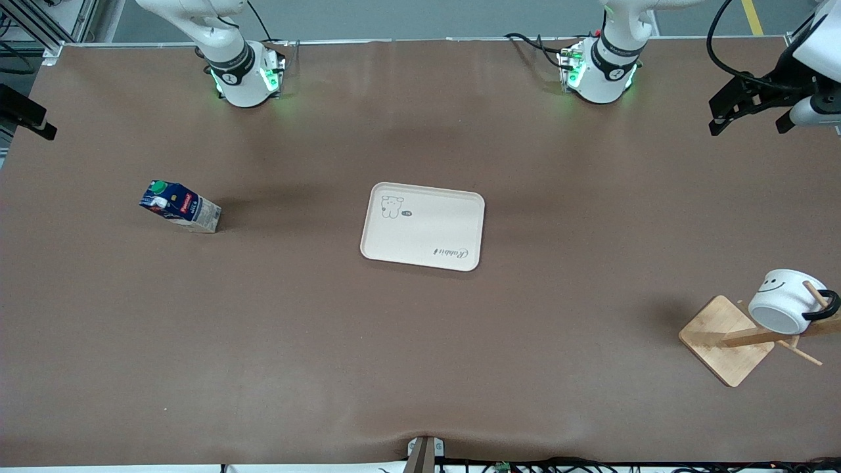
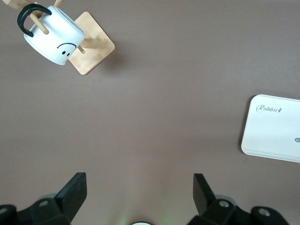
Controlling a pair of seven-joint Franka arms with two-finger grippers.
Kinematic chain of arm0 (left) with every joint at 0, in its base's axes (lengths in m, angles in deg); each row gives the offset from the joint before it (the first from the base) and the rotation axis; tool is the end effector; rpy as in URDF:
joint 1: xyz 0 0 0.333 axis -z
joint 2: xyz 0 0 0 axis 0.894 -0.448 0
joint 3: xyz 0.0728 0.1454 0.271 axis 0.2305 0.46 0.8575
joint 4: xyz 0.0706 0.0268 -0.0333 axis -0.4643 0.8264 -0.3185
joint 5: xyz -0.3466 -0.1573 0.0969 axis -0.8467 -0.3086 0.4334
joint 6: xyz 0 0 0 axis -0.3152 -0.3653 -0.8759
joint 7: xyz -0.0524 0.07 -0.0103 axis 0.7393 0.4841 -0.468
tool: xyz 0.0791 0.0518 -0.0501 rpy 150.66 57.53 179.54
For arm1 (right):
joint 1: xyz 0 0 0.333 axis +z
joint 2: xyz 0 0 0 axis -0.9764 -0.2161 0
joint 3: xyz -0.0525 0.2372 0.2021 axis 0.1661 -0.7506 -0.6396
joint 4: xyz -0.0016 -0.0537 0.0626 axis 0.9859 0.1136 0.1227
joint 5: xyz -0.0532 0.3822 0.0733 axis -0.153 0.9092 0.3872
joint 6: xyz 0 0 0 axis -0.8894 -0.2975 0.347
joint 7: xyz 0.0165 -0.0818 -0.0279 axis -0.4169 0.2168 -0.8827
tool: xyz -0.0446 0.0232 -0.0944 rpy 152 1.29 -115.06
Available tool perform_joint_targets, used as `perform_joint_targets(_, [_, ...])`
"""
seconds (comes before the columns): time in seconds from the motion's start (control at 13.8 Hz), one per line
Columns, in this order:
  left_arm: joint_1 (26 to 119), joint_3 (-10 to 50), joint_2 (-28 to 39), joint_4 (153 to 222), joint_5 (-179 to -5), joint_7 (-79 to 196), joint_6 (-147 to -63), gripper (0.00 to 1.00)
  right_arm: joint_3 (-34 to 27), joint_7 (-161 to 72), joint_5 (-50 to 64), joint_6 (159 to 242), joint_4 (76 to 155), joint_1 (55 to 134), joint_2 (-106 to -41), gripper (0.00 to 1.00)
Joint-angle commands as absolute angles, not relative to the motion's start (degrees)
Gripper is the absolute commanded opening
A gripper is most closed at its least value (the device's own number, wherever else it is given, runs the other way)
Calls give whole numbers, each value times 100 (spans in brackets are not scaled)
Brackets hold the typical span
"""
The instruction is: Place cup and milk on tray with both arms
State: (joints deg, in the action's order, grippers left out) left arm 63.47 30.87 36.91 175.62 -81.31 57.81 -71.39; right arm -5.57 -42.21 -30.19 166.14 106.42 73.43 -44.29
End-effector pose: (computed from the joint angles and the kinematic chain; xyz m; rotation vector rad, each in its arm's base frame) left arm 0.5044 -0.0671 0.6886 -3.1041 -0.0002 -0.0528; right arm 0.4994 -0.0706 0.6717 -3.1345 0.1422 0.0696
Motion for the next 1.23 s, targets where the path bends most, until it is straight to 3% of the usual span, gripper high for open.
perform_joint_targets(0.0, [6338, 3095, 3712, 17494, -8027, 5774, -7038, 100, -637, -4238, -3090, 16587, 10601, 7216, -4435, 100])
perform_joint_targets(0.51, [5699, 3403, 3598, 17424, -8089, 6521, -7203, 100, -637, -4238, -3090, 16587, 10601, 7207, -4444, 100])
perform_joint_targets(1.16, [4335, 3403, 3677, 19531, -9248, 7889, -10487, 100, -646, -4238, -3090, 16587, 10601, 7207, -4488, 100])
